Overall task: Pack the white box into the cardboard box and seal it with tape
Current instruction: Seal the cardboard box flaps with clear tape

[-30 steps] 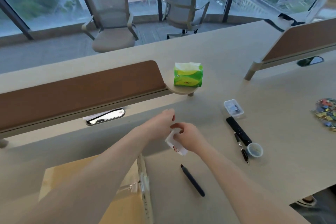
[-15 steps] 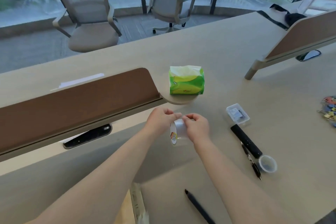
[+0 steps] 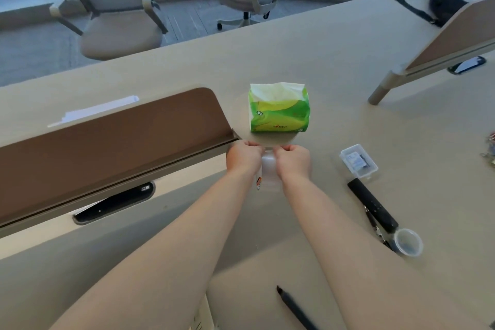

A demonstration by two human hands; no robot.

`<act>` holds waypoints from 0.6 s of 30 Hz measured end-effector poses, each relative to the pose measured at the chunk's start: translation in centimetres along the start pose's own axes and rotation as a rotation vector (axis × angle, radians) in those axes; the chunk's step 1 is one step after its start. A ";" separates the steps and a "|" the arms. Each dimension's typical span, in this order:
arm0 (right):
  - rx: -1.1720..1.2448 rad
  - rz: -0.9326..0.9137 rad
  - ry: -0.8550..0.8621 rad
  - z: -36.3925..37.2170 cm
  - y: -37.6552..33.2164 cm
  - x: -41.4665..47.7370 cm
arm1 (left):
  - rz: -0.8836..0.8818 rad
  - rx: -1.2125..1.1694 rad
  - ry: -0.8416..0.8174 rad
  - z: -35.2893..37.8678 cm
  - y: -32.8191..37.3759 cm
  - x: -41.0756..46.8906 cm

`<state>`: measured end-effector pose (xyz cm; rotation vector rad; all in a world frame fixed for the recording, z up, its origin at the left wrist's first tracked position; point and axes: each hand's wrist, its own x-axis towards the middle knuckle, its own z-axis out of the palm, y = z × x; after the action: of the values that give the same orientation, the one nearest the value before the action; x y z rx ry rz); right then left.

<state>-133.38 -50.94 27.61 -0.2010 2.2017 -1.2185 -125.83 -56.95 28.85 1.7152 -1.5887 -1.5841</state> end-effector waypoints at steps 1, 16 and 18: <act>-0.013 0.007 0.004 0.0 -0.1 0.3 | -0.022 -0.010 0.021 0.3 0.0 0.2; 0.007 0.146 -0.007 0.5 -0.6 1.5 | -0.137 -0.122 0.173 2.7 -0.8 0.8; 0.012 0.156 -0.014 0.5 -0.7 1.4 | -0.169 -0.190 0.163 2.7 -0.8 0.8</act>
<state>-134.32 -52.30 27.40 -0.0317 2.1536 -1.1409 -127.87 -56.24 26.89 1.8604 -1.2043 -1.5683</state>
